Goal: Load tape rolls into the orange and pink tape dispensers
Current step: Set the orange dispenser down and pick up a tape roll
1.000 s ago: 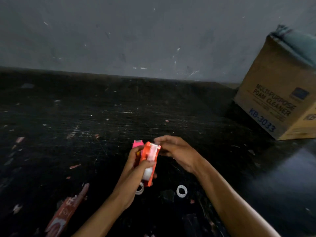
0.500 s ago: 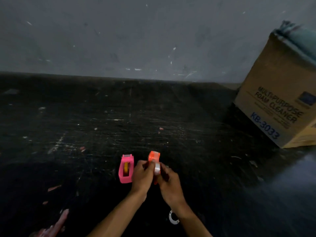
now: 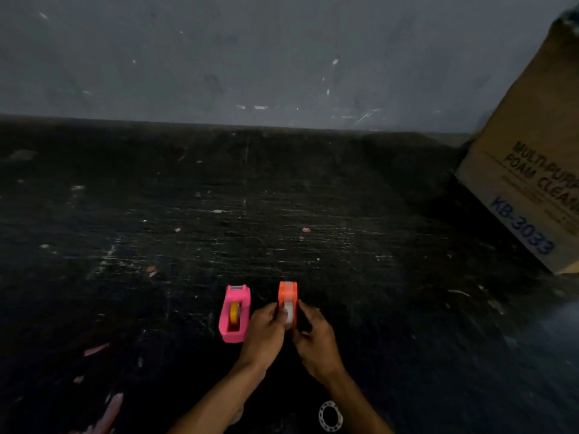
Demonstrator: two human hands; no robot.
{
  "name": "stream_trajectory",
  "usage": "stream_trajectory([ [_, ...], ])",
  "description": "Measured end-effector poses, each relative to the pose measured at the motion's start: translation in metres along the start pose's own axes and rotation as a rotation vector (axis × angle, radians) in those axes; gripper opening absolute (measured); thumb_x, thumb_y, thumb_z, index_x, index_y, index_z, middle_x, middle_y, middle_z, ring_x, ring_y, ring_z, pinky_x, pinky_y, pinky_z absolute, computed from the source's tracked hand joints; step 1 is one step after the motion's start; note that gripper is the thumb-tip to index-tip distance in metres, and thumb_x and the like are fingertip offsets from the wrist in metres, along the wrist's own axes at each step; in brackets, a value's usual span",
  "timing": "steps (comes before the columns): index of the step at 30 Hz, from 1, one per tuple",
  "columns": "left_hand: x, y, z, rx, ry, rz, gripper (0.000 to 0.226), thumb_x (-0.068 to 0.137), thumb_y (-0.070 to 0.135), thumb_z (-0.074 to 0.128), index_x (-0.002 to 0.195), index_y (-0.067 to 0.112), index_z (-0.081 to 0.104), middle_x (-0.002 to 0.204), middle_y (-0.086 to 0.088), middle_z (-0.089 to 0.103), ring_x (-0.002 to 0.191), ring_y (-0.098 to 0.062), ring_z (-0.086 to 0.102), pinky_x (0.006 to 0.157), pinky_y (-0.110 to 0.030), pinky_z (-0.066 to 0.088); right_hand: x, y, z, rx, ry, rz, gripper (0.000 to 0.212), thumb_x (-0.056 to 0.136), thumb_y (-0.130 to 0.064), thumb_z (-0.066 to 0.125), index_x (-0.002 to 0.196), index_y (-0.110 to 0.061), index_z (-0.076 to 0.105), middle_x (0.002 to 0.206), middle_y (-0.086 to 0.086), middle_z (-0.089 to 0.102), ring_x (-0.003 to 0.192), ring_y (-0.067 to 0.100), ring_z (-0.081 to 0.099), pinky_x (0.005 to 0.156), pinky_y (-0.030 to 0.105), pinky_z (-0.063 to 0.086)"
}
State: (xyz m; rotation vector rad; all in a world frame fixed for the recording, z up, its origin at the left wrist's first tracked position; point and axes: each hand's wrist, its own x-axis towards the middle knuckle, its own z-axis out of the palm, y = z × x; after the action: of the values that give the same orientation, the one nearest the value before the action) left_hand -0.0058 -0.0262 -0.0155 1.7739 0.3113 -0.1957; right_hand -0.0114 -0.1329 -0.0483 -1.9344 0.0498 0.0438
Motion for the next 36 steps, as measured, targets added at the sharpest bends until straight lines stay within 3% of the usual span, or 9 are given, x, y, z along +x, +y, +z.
stream_trajectory([
  [3,-0.006,-0.006,-0.026,0.068,0.110,0.148,0.026,0.086,-0.002,0.058,0.105,0.015,0.063,0.092,0.010,0.062,0.083,0.006,0.056,0.070,0.002,0.042,0.006,-0.003,-0.008,-0.044,0.071,0.004,0.048,0.080,0.001,0.067,0.124,-0.012,0.056,0.113,0.004,0.060,0.108,0.022,0.061,0.095,0.036,0.052],
  [7,-0.005,-0.023,-0.072,0.327,0.214,0.272,0.049,0.072,-0.001,0.069,0.116,0.017,0.060,0.100,0.008,0.055,0.096,-0.014,0.055,0.087,-0.030,0.046,0.018,-0.023,-0.006,-0.225,0.081,-0.072,0.045,0.083,-0.010,0.066,0.125,-0.019,0.055,0.118,-0.002,0.055,0.114,0.016,0.051,0.100,0.027,0.042],
  [10,-0.004,-0.033,-0.092,0.369,0.120,0.262,0.061,0.063,0.011,0.077,0.119,0.024,0.059,0.101,0.019,0.053,0.100,-0.011,0.051,0.088,-0.026,0.042,0.021,-0.043,0.015,-0.378,-0.023,-0.169,0.036,0.085,-0.015,0.064,0.120,-0.018,0.060,0.120,0.004,0.060,0.116,0.018,0.050,0.101,0.019,0.035],
  [15,-0.002,-0.048,-0.101,0.313,0.061,0.296,0.058,0.066,0.019,0.073,0.099,0.064,0.056,0.094,0.021,0.067,0.090,0.001,0.064,0.083,-0.027,0.055,0.026,-0.071,0.065,-0.636,-0.252,-0.155,0.025,0.090,-0.029,0.052,0.095,-0.010,0.068,0.103,0.017,0.064,0.098,0.030,0.060,0.085,0.038,0.049],
  [21,0.001,-0.051,-0.104,0.285,0.028,0.303,0.044,0.067,0.025,0.074,0.108,0.035,0.065,0.105,0.003,0.069,0.097,-0.011,0.066,0.088,-0.036,0.054,0.031,-0.079,0.090,-0.695,-0.122,0.029,0.033,0.087,-0.033,0.056,0.104,-0.005,0.063,0.113,0.019,0.065,0.105,0.034,0.061,0.089,0.039,0.050],
  [25,-0.002,-0.045,-0.102,0.321,0.088,0.261,0.051,0.073,0.007,0.073,0.122,0.013,0.058,0.128,-0.007,0.053,0.121,-0.021,0.052,0.105,-0.035,0.042,0.023,-0.085,0.078,-0.508,-0.013,-0.003,0.021,0.081,-0.027,0.061,0.083,-0.009,0.073,0.090,0.014,0.076,0.085,0.026,0.070,0.076,0.035,0.057],
  [28,-0.021,-0.032,-0.099,-0.029,0.193,0.185,0.032,0.088,0.001,0.056,0.103,0.027,0.068,0.113,-0.007,0.064,0.102,-0.017,0.062,0.089,-0.023,0.051,0.003,-0.092,0.064,-0.337,0.044,-0.121,0.015,0.082,-0.030,0.067,0.079,-0.016,0.073,0.084,0.004,0.076,0.073,0.008,0.063,0.069,0.024,0.049],
  [31,-0.049,-0.023,-0.098,-0.521,0.025,-0.040,0.027,0.095,0.011,0.046,0.089,0.011,0.072,0.093,-0.019,0.075,0.084,-0.027,0.069,0.071,-0.034,0.055,-0.029,-0.091,0.050,-0.323,0.016,-0.283,0.007,0.083,-0.027,0.067,0.078,-0.021,0.068,0.083,-0.001,0.064,0.076,0.005,0.056,0.071,0.023,0.047],
  [36,-0.087,-0.027,-0.093,-0.677,-0.098,-0.123,0.023,0.093,0.002,0.046,0.094,-0.002,0.068,0.080,-0.015,0.072,0.069,-0.017,0.068,0.060,-0.025,0.058,-0.086,-0.078,0.039,-0.349,-0.060,-0.332,0.018,0.084,-0.021,0.062,0.100,-0.027,0.067,0.098,-0.007,0.072,0.092,0.007,0.064,0.083,0.026,0.053],
])
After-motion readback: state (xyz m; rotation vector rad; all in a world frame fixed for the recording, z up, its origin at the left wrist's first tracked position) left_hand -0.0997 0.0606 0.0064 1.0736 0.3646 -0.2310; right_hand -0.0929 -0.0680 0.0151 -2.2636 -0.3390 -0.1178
